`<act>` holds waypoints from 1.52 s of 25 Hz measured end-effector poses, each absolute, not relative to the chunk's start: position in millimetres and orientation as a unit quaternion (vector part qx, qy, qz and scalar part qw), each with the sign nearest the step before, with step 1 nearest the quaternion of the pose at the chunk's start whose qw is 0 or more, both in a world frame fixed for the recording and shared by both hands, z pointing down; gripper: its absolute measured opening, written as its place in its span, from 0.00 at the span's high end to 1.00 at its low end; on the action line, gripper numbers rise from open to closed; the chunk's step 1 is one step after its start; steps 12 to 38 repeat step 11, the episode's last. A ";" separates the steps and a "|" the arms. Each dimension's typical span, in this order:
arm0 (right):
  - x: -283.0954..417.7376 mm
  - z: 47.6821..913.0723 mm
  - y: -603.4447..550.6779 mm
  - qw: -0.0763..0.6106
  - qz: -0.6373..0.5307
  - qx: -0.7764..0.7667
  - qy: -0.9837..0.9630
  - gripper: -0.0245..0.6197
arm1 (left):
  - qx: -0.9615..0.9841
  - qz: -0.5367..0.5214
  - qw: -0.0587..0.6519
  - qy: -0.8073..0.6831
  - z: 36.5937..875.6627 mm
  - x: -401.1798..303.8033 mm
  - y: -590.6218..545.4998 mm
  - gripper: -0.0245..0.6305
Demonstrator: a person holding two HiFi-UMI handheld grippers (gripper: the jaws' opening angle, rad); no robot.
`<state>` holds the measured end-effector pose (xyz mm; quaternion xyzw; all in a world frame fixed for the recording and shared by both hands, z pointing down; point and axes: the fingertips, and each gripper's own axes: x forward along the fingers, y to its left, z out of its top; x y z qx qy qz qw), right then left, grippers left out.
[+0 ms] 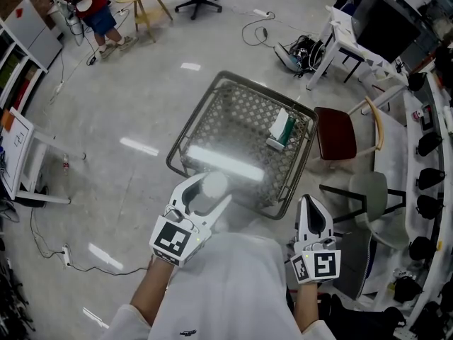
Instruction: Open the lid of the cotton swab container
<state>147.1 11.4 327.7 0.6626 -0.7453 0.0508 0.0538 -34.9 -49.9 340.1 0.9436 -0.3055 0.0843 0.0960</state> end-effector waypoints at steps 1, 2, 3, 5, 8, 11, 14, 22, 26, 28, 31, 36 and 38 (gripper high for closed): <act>146.6 327.2 11.3 0.054 0.051 0.663 -0.745 0.97 | 0.944 0.084 0.094 -0.306 339.4 -35.0 -50.6 0.59; 145.8 326.8 10.7 0.054 0.050 0.662 -0.746 0.97 | 0.944 0.084 0.092 -0.306 338.8 -35.1 -51.4 0.59; 144.8 326.6 9.9 0.054 0.050 0.662 -0.746 0.97 | 0.944 0.085 0.091 -0.305 338.5 -35.1 -52.1 0.59; 142.8 326.2 8.4 0.054 0.049 0.661 -0.747 0.97 | 0.945 0.086 0.089 -0.304 338.3 -34.7 -53.2 0.59; 141.5 324.8 6.7 0.055 0.047 0.660 -0.748 0.97 | 0.945 0.085 0.089 -0.303 337.4 -33.6 -53.8 0.59; 142.0 323.4 5.2 0.056 0.045 0.660 -0.748 0.97 | 0.945 0.084 0.088 -0.302 335.9 -32.1 -53.7 0.59; 142.0 323.4 5.2 0.056 0.045 0.660 -0.748 0.97 | 0.945 0.084 0.088 -0.302 335.9 -32.1 -53.7 0.59; 142.0 323.4 5.2 0.056 0.045 0.660 -0.748 0.97 | 0.945 0.084 0.088 -0.302 335.9 -32.1 -53.7 0.59; 142.0 323.4 5.2 0.056 0.045 0.660 -0.748 0.97 | 0.945 0.084 0.088 -0.302 335.9 -32.1 -53.7 0.59; 142.0 323.4 5.2 0.056 0.045 0.660 -0.748 0.97 | 0.945 0.084 0.088 -0.302 335.9 -32.1 -53.7 0.59; 142.0 323.4 5.2 0.056 0.045 0.660 -0.748 0.97 | 0.945 0.084 0.088 -0.302 335.9 -32.1 -53.7 0.59; 142.0 323.4 5.2 0.056 0.045 0.660 -0.748 0.97 | 0.945 0.084 0.088 -0.302 335.9 -32.1 -53.7 0.59; 142.0 323.4 5.2 0.056 0.045 0.660 -0.748 0.97 | 0.945 0.084 0.088 -0.302 335.9 -32.1 -53.7 0.59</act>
